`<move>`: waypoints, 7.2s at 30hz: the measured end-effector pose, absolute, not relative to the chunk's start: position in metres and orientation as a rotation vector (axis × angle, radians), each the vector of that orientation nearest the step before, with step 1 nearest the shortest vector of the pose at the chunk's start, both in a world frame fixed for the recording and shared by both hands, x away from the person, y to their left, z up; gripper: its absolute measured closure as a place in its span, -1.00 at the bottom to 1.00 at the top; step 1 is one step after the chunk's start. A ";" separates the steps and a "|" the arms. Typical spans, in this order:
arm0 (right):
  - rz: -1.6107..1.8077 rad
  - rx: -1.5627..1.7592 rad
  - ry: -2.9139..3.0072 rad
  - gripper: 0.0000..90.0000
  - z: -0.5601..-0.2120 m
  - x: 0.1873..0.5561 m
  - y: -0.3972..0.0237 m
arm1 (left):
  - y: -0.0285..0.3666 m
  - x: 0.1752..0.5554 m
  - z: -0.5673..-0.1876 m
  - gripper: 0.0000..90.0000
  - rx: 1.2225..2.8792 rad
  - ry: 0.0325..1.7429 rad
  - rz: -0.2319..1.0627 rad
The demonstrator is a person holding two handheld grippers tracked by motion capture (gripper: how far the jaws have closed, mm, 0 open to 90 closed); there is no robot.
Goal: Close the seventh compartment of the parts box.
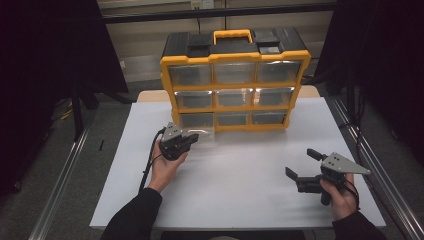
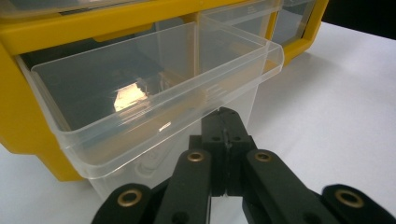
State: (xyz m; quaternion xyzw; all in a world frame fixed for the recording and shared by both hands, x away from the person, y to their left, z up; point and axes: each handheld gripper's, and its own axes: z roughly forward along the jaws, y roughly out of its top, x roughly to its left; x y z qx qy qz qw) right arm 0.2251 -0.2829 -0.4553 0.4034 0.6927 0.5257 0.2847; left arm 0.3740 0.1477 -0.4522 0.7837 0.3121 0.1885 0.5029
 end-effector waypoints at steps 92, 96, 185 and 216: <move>1.403 1.080 1.854 -0.99 -0.455 0.225 -0.283 | 0.139 0.397 -0.451 1.00 1.928 0.754 0.473; 1.404 1.080 1.855 -0.99 -0.455 0.225 -0.283 | 0.138 0.398 -0.450 1.00 1.935 0.769 0.483; 1.403 1.079 1.859 -0.99 -0.455 0.224 -0.283 | 0.132 0.425 -0.452 1.00 1.891 0.808 0.561; 1.407 1.074 1.865 -0.99 -0.456 0.223 -0.284 | 0.126 0.439 -0.454 1.00 1.913 0.816 0.573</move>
